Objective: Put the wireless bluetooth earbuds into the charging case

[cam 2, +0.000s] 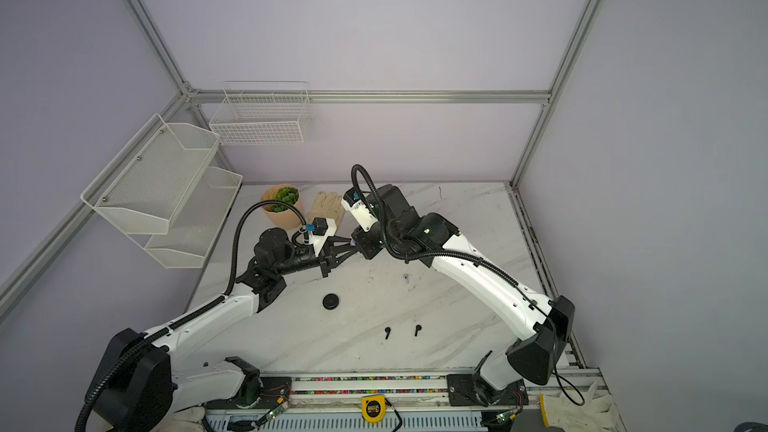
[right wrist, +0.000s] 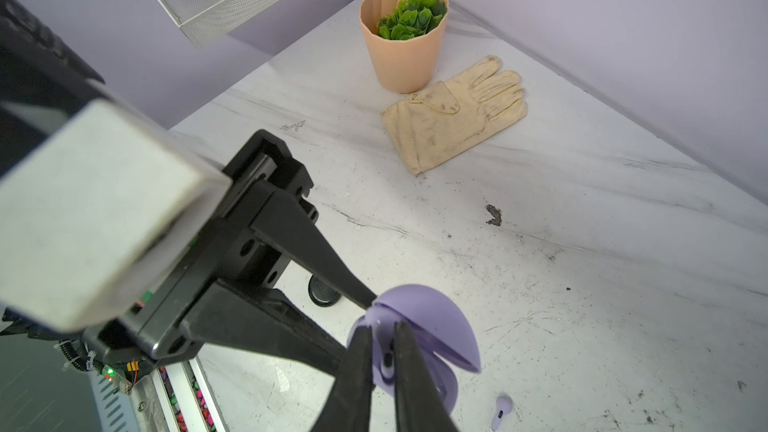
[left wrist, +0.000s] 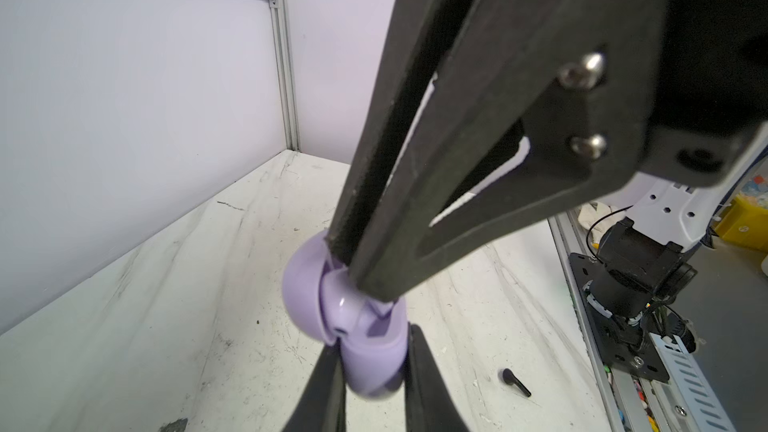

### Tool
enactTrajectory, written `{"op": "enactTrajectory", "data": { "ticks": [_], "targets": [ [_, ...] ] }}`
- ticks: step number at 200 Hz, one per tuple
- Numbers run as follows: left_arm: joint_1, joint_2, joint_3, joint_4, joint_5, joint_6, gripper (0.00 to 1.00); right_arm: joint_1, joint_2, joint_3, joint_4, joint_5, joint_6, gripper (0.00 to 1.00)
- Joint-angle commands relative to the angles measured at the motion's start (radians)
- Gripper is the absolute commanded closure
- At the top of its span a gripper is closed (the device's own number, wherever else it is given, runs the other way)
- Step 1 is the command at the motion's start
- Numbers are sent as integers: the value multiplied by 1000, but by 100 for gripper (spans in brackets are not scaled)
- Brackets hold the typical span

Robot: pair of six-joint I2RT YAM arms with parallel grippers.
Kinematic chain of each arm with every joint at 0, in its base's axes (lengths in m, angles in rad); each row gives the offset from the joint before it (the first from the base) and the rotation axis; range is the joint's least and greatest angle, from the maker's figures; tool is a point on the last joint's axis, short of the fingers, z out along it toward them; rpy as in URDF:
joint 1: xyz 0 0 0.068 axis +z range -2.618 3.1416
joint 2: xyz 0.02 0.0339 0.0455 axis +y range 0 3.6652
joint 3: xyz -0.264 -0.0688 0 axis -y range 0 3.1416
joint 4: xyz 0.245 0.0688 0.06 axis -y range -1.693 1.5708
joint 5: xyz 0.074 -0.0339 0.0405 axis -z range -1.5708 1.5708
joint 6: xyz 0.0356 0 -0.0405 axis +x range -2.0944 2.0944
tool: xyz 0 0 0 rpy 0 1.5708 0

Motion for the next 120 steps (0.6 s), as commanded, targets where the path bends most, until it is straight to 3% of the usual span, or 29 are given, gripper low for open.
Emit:
{"op": "enactTrajectory", "data": {
  "ticks": [1,120],
  "targets": [
    [1,-39,60,74,-11,4,100,4,-14,4,-51,17,-15,86],
    [0,-29,57,88,-12,-5,100,2,-56,-18,-60,24,1,88]
  ]
}}
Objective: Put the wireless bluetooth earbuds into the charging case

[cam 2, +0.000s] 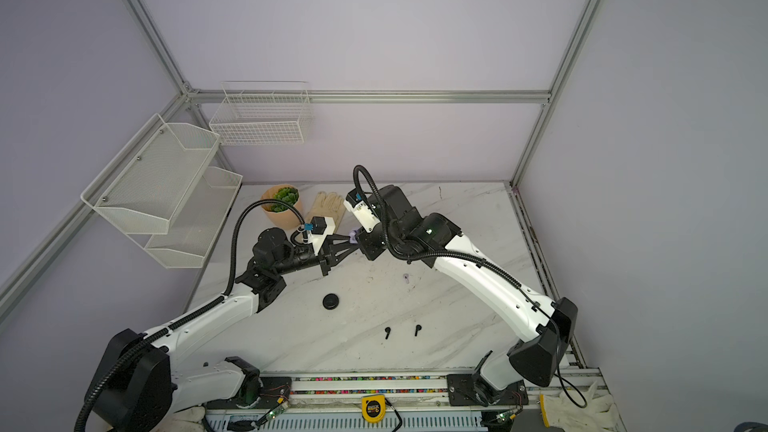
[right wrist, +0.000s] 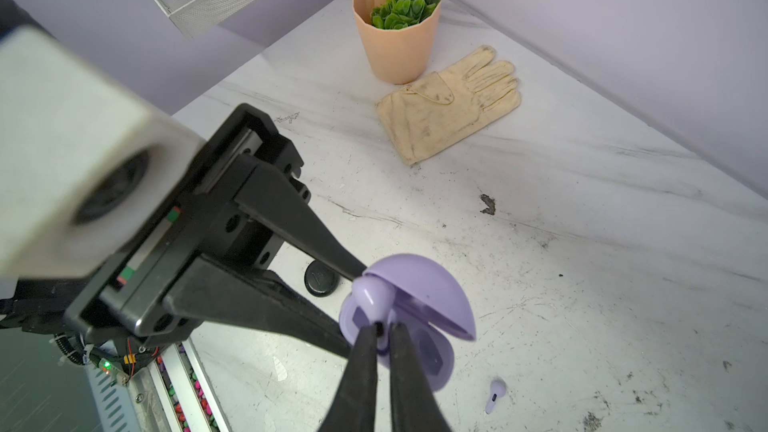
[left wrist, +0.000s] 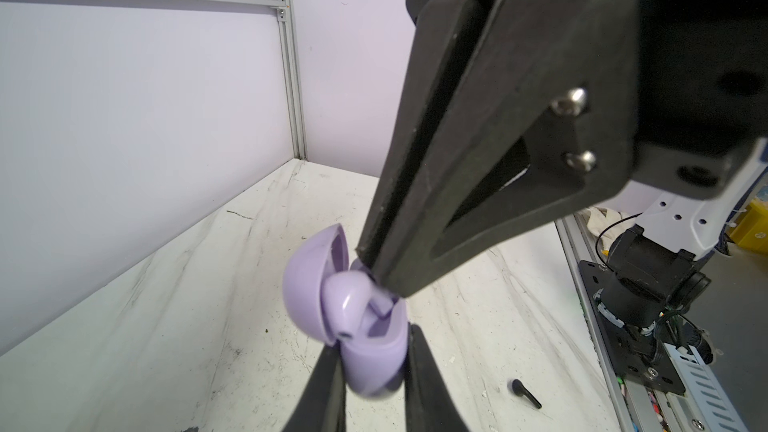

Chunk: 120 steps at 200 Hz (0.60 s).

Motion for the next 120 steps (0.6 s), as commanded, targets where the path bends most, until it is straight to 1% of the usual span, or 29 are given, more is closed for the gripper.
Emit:
{"op": "enactTrajectory", "data": {
  "ticks": [1,23,43,64,82,89,120],
  "targets": [
    [1,-26,56,58,2,-2,100,2,-37,-14,-29,15,0,88],
    [1,-29,56,57,5,-6,100,3,-45,-11,-30,44,-1,87],
    [0,-31,59,56,8,-5,100,2,-44,5,-37,49,-4,82],
    [1,-32,63,46,16,-1,100,2,-38,37,-46,31,-6,73],
    [0,-36,67,38,20,0,100,3,-17,54,-53,27,-22,56],
    [1,-36,67,37,20,0,100,2,-3,63,-58,28,-29,51],
    [1,-36,68,31,23,2,100,2,29,93,-58,20,-44,40]
  ]
}}
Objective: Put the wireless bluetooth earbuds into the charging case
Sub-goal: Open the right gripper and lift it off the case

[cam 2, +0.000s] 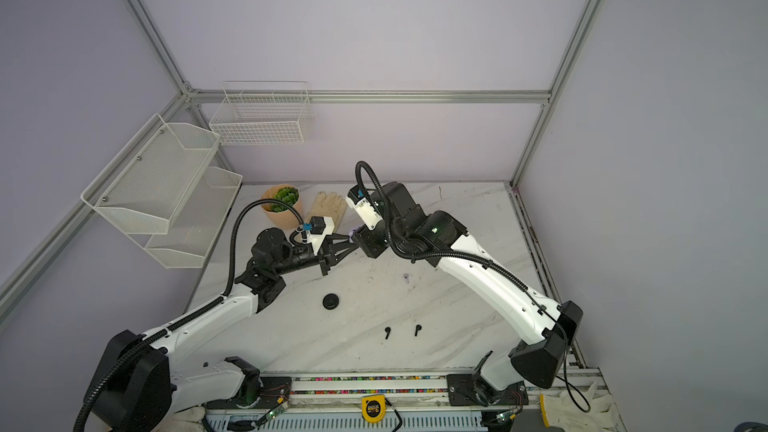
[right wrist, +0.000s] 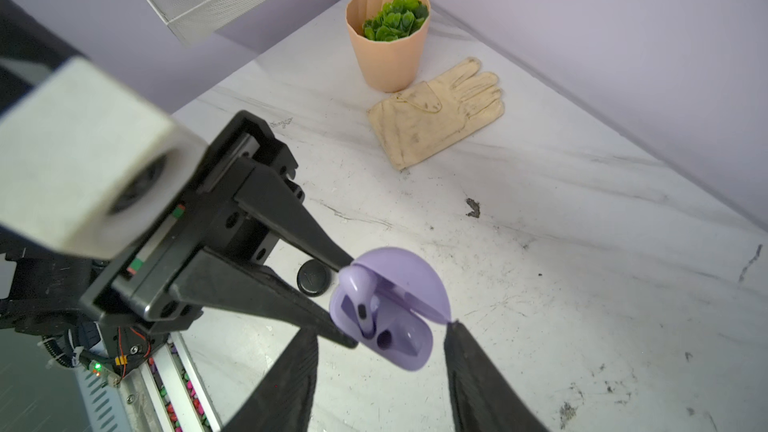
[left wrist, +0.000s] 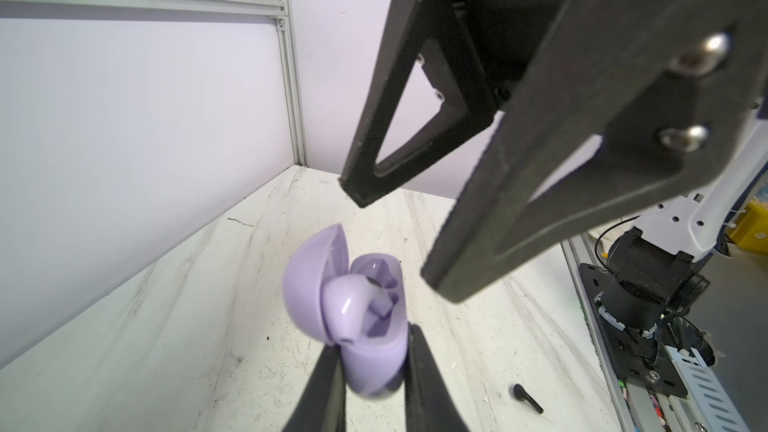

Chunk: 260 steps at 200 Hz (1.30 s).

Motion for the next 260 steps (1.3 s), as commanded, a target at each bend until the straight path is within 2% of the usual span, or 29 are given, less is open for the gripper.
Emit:
{"op": "enactTrajectory", "data": {
  "ticks": [1,20,130,260],
  "targets": [
    [1,-27,68,23,20,2,100,2,20,30,-19,-8,-27,40],
    [0,-23,69,26,23,0,100,2,30,36,0,9,-29,35],
    [0,-20,65,35,23,0,100,2,132,140,-23,114,-1,34],
    [1,-18,60,36,-6,5,100,2,108,171,-103,132,-12,45]
  ]
}}
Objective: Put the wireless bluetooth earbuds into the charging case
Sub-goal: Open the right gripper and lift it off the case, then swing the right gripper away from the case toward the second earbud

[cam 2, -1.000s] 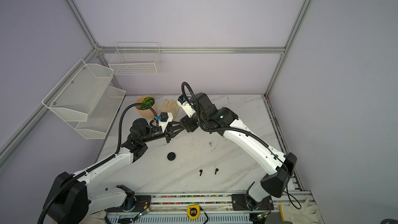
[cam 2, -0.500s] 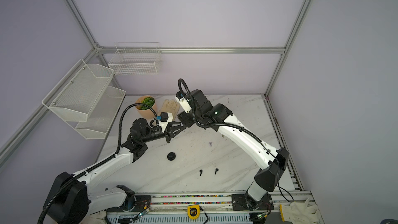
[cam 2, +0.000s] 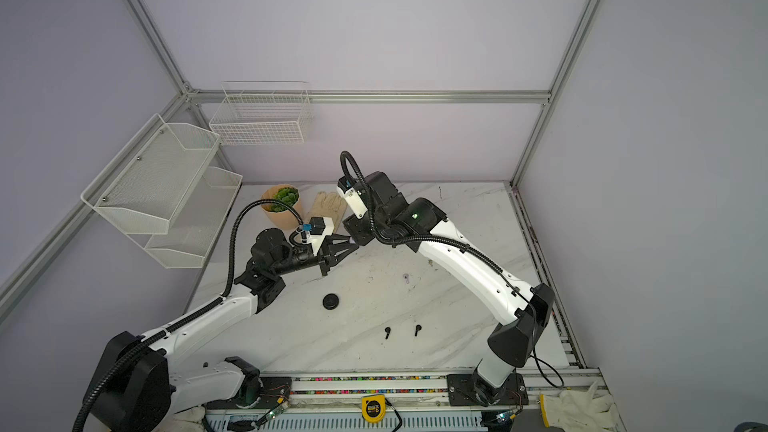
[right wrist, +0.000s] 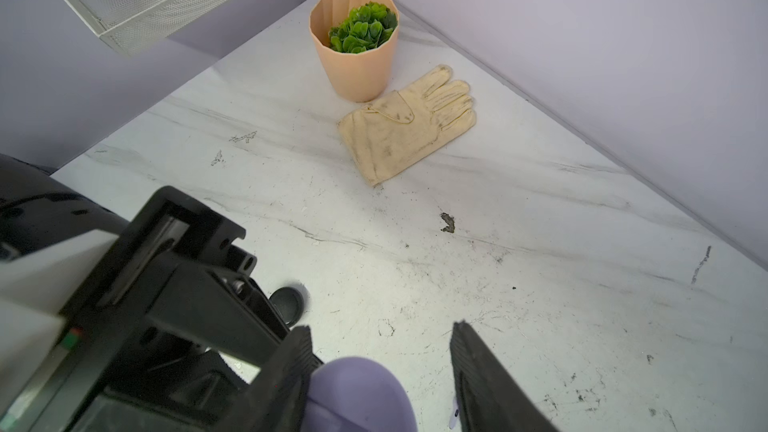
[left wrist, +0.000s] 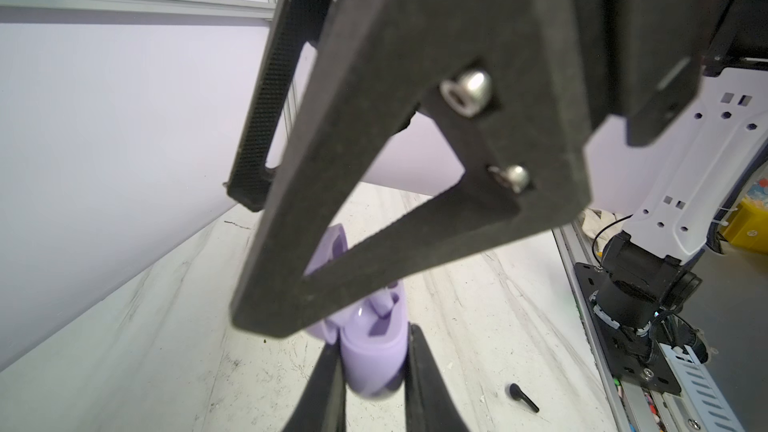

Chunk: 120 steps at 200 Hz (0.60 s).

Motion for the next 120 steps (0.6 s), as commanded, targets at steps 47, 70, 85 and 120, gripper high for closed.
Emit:
{"op": "enactTrajectory", "data": {
  "ticks": [47,70,85,120],
  "targets": [
    [2,-18,58,37,-22,5,100,0,-68,-6,-75,21,-12,50],
    [3,-15,59,35,-17,6,100,0,-84,5,-82,20,-17,52],
    [3,-17,61,33,-14,6,100,0,-97,15,-79,-2,-22,52],
    [3,-19,65,27,-3,9,100,-1,-149,-23,-40,-67,-32,53]
  ]
}}
